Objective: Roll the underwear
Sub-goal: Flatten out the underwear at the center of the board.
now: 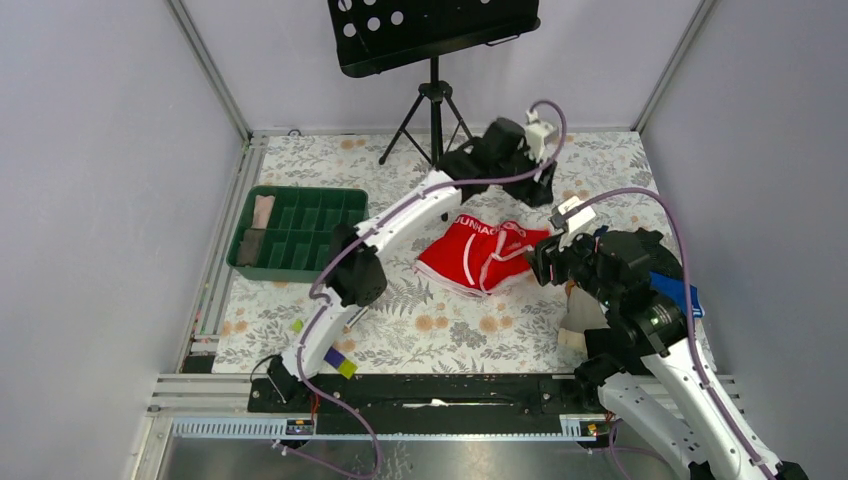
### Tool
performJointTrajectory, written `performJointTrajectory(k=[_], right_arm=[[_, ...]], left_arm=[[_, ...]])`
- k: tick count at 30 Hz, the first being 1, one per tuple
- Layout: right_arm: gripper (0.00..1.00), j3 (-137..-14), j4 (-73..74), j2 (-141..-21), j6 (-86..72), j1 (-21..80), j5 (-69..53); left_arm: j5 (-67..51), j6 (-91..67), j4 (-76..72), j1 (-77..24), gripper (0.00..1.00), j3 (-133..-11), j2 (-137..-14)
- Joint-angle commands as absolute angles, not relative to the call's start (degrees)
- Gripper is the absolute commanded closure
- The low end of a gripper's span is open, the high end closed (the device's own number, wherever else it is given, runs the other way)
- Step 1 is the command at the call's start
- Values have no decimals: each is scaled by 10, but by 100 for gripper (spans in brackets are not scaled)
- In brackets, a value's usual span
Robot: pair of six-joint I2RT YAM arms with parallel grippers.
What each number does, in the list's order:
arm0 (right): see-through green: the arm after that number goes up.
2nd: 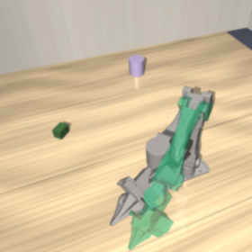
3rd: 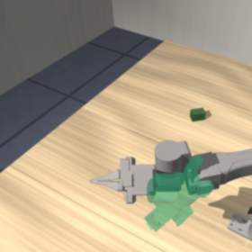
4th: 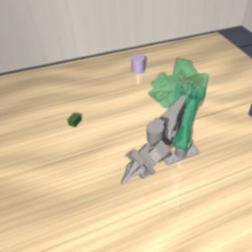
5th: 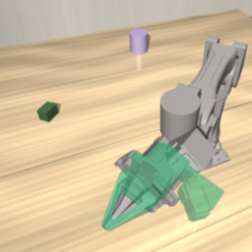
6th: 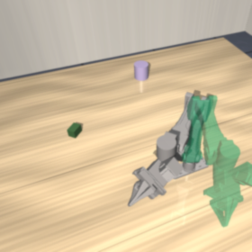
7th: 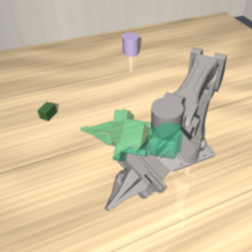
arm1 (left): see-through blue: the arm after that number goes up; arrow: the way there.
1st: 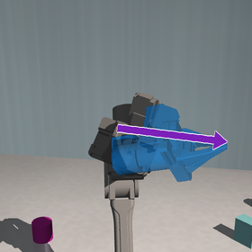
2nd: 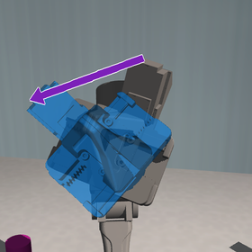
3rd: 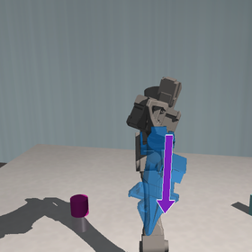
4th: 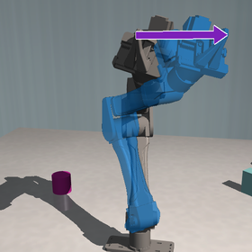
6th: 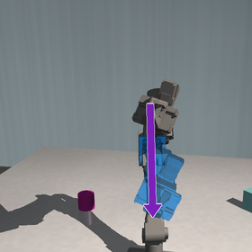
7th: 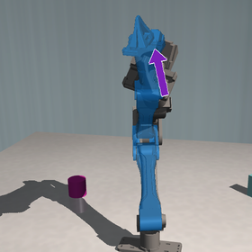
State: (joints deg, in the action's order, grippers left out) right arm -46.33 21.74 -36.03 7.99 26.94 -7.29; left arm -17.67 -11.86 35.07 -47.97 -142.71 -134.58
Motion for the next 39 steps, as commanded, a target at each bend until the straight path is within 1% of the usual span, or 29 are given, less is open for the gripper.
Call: performJointTrajectory(k=[1, 5, 8, 12, 13, 14, 16, 18, 19, 20, 21, 24, 25, 26, 27, 29, 32, 34, 37, 39], right_arm=[[35, -521, 293, -345, 46, 261, -35], [32, -557, 301, -399, -11, 261, 11], [31, -549, 277, -440, -44, 252, 32], [31, -525, 253, -514, -53, 213, 37], [31, -523, 251, -541, -52, 200, 17], [25, -521, 246, -566, -53, 184, -5], [10, -520, 223, -613, -56, 154, -53], [6, -522, 202, -651, -39, 146, -75], [6, -522, 193, -667, -30, 146, -78], [13, -522, 185, -681, -18, 146, -81], [24, -523, 180, -695, -7, 146, -84], [61, -524, 179, -736, 17, 143, -103], [71, -523, 179, -748, 23, 142, -107], [77, -521, 179, -760, 24, 142, -104], [81, -519, 178, -771, 26, 142, -98], [84, -518, 177, -788, 28, 142, -83], [85, -509, 159, -798, 35, 141, -71], [84, -503, 152, -799, 40, 140, -74], [83, -496, 152, -798, 40, 140, -84], [80, -495, 156, -794, 39, 140, -96]], left_arm=[[-180, -79, 236, -486, 33, -1393, -1289], [-178, -64, 210, -449, 33, -1220, -1171], [-185, -59, 201, -412, 33, -1079, -1090], [-204, 20, 233, -385, 41, -955, -1044], [-204, 43, 241, -385, 42, -925, -1040], [-203, 61, 242, -385, 43, -902, -1037], [-190, 82, 234, -385, 44, -860, -1036], [-178, 88, 223, -383, 48, -835, -1045], [-175, 88, 222, -380, 51, -830, -1052], [-173, 86, 221, -378, 54, -827, -1059], [-167, 85, 221, -376, 59, -824, -1067], [-143, 80, 221, -375, 68, -820, -1091], [-135, 77, 223, -375, 70, -820, -1098], [-124, 74, 225, -375, 71, -820, -1106], [-113, 70, 232, -375, 71, -821, -1113], [-97, 64, 247, -375, 72, -820, -1126], [-92, 48, 259, -374, 71, -798, -1125], [-106, 37, 274, -374, 68, -778, -1125], [-131, 18, 302, -374, 60, -764, -1134], [-142, 2, 329, -374, 59, -760, -1137]])
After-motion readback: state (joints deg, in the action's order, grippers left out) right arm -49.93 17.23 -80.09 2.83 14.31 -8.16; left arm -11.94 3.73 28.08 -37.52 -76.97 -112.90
